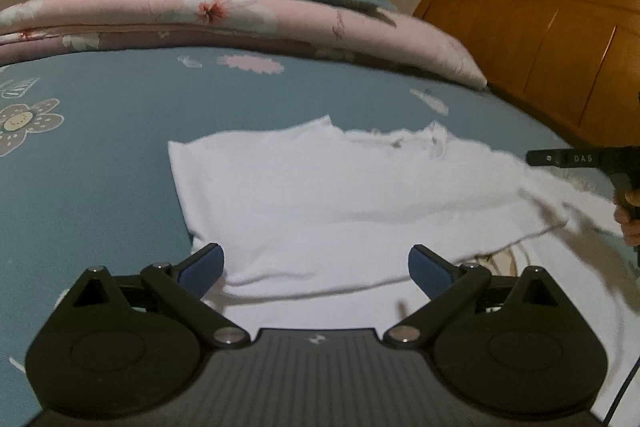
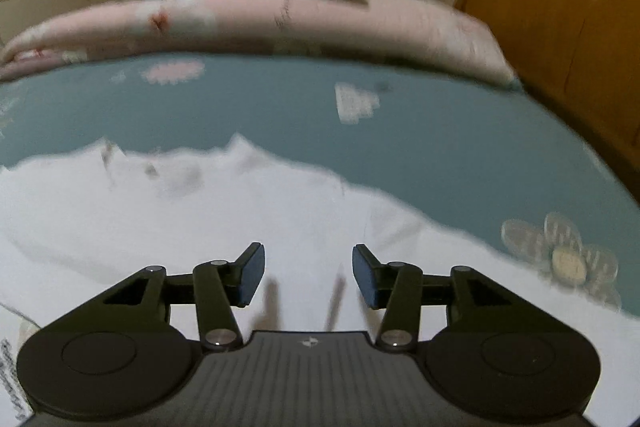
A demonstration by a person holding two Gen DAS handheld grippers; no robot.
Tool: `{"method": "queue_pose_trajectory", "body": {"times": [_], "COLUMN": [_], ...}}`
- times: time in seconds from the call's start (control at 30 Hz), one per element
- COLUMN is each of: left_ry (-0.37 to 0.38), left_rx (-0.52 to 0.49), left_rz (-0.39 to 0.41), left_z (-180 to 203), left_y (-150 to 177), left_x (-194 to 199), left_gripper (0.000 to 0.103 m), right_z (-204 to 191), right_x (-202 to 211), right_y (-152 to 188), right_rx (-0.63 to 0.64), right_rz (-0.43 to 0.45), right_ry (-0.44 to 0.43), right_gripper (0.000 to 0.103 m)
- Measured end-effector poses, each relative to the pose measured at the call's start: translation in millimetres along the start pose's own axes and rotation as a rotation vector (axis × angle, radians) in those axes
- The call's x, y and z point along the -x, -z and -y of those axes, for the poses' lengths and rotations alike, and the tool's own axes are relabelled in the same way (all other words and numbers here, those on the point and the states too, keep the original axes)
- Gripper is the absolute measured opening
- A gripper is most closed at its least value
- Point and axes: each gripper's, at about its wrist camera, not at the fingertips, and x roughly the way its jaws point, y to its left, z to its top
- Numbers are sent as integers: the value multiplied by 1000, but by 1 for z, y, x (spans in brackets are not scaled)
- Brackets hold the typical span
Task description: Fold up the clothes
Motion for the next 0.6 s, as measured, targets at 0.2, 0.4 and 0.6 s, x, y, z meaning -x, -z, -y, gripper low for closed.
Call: {"method": "queue_pose_trajectory", "body": {"times": [0.2, 0.4, 0.6], "left_ry": [17, 16, 9], "left_rx": [31, 23, 6], "left_rz": [11, -5, -15], "left_z": [-8, -8, -4], "left_y": [-2, 0, 1], "left_x": [3, -1, -3], "left_gripper": [98, 98, 98], "right_z": [-52, -79, -78], "right_x": [-29, -77, -81], "right_y": [-23, -23, -18], "right_rx": [216, 370, 381], "right_rz": [-23, -123, -160], "right_ry": [-269, -404, -478], "right_gripper": [53, 47, 6]}}
